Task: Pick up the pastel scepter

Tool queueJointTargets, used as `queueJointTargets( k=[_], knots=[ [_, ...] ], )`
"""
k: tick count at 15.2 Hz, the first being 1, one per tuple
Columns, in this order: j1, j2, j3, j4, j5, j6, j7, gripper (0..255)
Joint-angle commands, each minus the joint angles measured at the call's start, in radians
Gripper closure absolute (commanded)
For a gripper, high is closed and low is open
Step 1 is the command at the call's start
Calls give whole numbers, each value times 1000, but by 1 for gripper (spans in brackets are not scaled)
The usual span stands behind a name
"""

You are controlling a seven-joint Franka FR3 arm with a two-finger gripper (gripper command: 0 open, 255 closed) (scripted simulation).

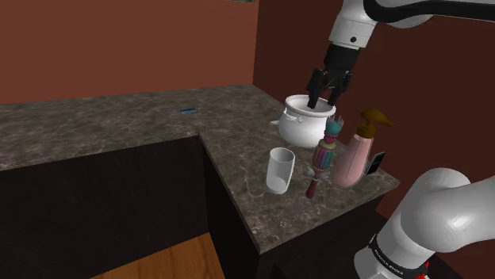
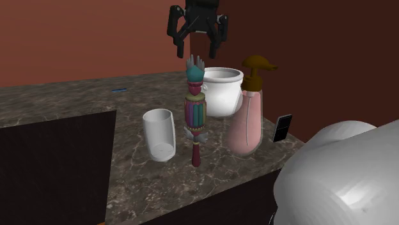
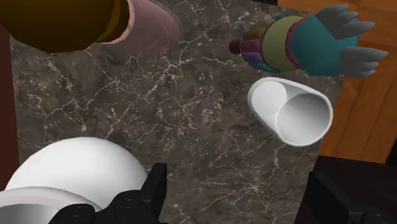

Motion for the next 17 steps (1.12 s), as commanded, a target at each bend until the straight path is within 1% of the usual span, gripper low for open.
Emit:
queueJointTargets(
  k=[1, 3, 6, 8, 10, 11, 17],
  knots=[
    [0, 0, 0, 0, 0, 0, 0, 0],
    [-69, -125, 120, -94, -21, 25, 238, 0],
    [-169, -268, 328, -177, -20, 12, 593, 0],
    [-238, -328, 479, -191, -2, -24, 828, 0],
    [-323, -362, 636, -174, 28, -76, 1056, 0],
    [-339, -368, 660, -169, 35, -85, 1085, 0],
    [-319, -389, 694, -250, 69, -28, 1105, 0]
  ],
)
